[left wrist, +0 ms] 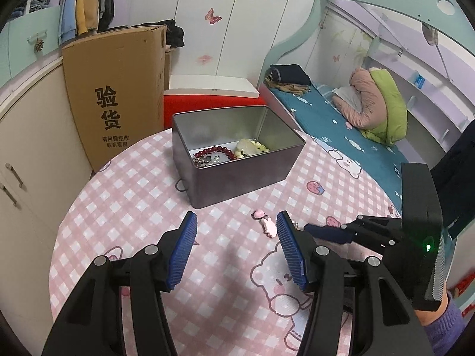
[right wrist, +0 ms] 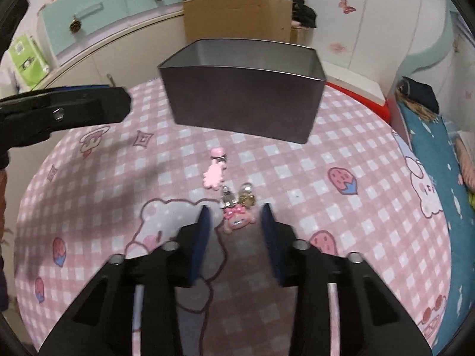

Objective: Organize jewelry
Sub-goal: 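Withdraw both tools from the tin box toward the pink charms, then close the right tool on the pink bunny keychain and lift it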

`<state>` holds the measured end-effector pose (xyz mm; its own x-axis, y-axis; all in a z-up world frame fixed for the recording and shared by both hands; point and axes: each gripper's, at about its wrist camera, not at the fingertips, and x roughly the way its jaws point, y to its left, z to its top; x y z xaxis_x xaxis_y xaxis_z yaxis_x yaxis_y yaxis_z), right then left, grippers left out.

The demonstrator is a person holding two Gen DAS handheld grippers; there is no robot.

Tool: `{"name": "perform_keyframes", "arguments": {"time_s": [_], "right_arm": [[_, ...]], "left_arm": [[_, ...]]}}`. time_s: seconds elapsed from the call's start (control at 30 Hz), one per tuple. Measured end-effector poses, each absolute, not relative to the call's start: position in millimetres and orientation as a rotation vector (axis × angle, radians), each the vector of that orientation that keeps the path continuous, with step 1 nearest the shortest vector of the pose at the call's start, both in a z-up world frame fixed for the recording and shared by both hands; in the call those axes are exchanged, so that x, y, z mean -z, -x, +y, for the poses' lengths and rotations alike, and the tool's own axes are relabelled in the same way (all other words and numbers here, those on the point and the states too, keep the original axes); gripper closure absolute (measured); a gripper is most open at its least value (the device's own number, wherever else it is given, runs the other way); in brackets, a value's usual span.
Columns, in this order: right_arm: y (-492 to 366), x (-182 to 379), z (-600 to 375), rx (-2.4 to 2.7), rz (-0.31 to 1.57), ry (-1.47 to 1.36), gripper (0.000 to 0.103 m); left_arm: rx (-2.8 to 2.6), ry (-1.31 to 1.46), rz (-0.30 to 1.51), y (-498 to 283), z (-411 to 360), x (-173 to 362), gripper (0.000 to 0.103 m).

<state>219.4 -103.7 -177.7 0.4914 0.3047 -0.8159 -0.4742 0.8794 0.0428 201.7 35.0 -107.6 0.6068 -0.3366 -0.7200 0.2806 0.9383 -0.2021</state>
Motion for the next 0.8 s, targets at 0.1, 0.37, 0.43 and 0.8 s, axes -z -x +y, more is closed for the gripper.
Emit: {"name": "perform_keyframes", "arguments": {"time_s": [0.1,0.37,0.43,0.8], "right_arm": [[-214.8,176.3,-99.4,-0.466,0.945,0.224,0.079],[-198.4,165.7,-113.6,-0.468,0.939,0.220,0.099],[-199.3,163.3,-120.1,-0.461,0.942,0.195,0.099],[-213.8,172.9,-109.6,-0.518,0.964,0.121,0.095]], "left_arm": [[0.363,0.071,0.856,-202.1,32.3,110.4,0.049],[0.381,0.088,0.906,-210.9,23.7,121.9,0.049],[0.384,0.084,0.915,-212.9,19.1,125.9,0.049],[0.337,0.118,0.907,-212.0,33.6,122.4,0.049]]}}
